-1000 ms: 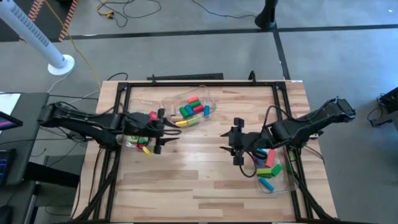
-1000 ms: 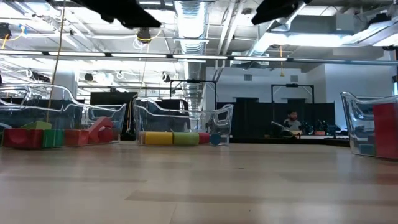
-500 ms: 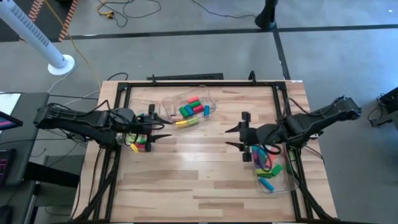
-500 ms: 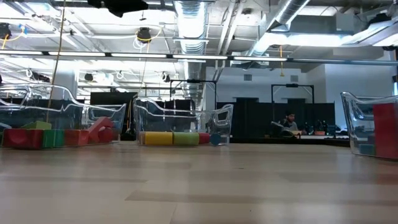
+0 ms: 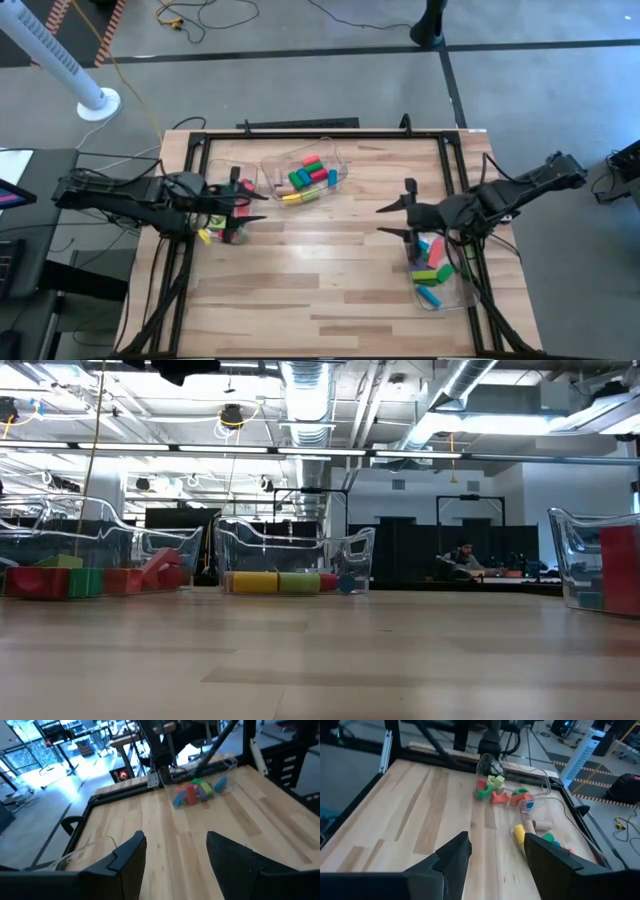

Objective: Sort blocks by size
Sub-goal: Return to Home Position

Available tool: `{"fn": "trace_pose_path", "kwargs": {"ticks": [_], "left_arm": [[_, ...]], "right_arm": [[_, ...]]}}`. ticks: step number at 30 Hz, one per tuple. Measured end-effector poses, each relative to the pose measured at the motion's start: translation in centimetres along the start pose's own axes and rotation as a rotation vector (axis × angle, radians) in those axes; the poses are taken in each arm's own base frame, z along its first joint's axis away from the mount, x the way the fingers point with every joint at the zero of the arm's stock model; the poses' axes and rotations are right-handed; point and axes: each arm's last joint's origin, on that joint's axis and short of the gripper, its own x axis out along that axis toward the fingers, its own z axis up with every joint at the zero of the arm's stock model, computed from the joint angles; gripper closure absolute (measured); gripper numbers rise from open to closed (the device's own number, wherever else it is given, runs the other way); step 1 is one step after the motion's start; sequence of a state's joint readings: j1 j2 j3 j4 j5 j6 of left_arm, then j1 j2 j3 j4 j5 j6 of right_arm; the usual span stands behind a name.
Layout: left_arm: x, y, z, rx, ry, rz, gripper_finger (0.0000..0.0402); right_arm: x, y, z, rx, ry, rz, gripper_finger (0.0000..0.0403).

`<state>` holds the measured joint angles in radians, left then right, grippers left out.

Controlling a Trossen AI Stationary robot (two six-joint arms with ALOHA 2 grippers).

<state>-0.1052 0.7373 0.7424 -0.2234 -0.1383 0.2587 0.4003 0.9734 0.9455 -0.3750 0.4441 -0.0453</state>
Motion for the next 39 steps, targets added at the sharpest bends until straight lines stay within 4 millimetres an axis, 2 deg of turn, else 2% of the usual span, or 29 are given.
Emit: {"fn": "trace_pose_path", "kwargs": {"ticks": [8, 15, 21, 31, 39], "left_arm": [[-0.9, -0.6, -2.6, -0.036, -0.127, 0.025, 0.02], [-1.9, -0.8, -4.6, -0.097, -0.257, 0.079, 0.02], [-2.1, -0.6, -6.4, -0.138, -0.245, 0.124, 0.02], [-3.1, -0.4, -7.6, -0.166, -0.341, 0.148, 0.02], [-3.0, -0.2, -9.0, -0.183, -0.323, 0.195, 0.02]], "right_arm": [[-0.9, -0.4, -3.6, 0.077, -0.119, -0.012, 0.0184], [-1.3, -0.5, -5.2, 0.09, -0.184, -0.018, 0.0184], [-1.0, -0.9, -6.8, 0.103, -0.226, -0.056, 0.0184], [-1.9, -1.6, -9.8, 0.132, -0.381, -0.104, 0.0184], [-2.9, -2.2, -12.3, 0.163, -0.474, -0.147, 0.0184]]}}
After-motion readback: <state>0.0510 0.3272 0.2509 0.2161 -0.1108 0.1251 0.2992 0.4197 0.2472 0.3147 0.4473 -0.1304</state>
